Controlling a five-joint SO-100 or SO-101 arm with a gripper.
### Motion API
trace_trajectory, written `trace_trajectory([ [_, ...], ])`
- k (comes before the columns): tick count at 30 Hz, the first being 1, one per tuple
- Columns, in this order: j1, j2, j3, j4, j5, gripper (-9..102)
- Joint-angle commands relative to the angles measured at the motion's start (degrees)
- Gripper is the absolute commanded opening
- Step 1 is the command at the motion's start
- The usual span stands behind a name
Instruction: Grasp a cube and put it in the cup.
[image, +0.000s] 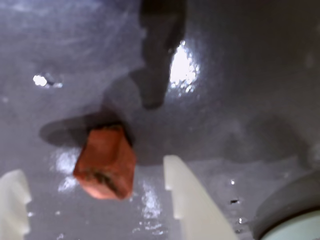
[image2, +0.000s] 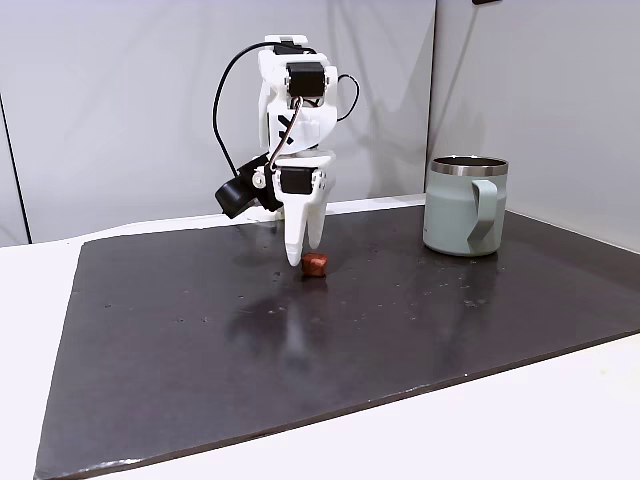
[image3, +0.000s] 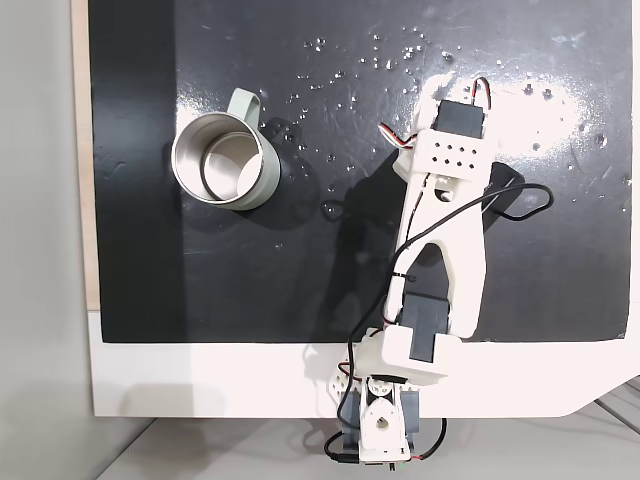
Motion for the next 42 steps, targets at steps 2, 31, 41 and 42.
trace_trajectory([
  [2, -0.09, -0.97, -4.57, -0.70, -0.18, 29],
  [31, -0.26, -5.80, -9.84, -0.26, -0.35, 2],
  [41, -1.05, 4.22, -12.66, 6.06, -0.35, 2],
  [42, -1.14, 5.89, -13.18, 6.94, -0.35, 2],
])
